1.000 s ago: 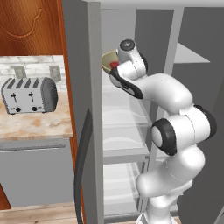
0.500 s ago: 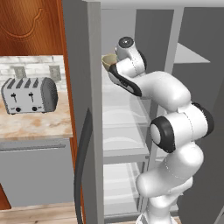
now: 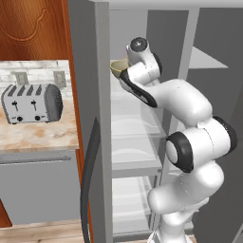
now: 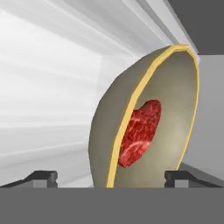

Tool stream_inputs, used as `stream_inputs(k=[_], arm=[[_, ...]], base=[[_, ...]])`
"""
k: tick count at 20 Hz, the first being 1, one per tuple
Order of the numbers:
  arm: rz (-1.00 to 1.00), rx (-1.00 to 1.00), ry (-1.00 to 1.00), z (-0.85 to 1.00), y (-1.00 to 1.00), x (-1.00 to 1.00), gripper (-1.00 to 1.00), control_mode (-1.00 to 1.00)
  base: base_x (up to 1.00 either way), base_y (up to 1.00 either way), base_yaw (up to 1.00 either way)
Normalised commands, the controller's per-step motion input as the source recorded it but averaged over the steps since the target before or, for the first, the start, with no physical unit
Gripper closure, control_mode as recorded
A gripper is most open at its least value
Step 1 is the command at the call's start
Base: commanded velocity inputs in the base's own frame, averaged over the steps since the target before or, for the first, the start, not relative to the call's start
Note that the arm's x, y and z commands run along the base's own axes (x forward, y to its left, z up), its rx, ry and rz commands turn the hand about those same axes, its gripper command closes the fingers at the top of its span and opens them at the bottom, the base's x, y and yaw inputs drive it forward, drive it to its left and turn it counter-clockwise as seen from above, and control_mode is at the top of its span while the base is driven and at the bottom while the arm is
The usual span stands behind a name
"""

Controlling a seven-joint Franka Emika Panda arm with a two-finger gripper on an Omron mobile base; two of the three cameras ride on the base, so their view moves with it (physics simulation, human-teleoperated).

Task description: Place one of the steaks on the plate and the other in the bowl. Then place the bowl in the fridge.

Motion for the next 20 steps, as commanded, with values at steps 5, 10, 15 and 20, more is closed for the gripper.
stream_inputs(k=[5,10,15,20], arm=[[0.00,0.00,0.00,0.15,-0.25,-0.75,-1.00,-1.00],[0.00,0.00,0.00,0.18,-0.44,-1.00,-1.00,-1.00],[0.00,0.00,0.00,0.15,-0.42,-1.00,-1.00,-1.00],[0.00,0.00,0.08,0.17,-0.27,-1.00,-1.00,-1.00]], base=[[0.00,0.00,0.00],[0.00,0.00,0.00],[0.00,0.00,0.00],[0.00,0.00,0.00]])
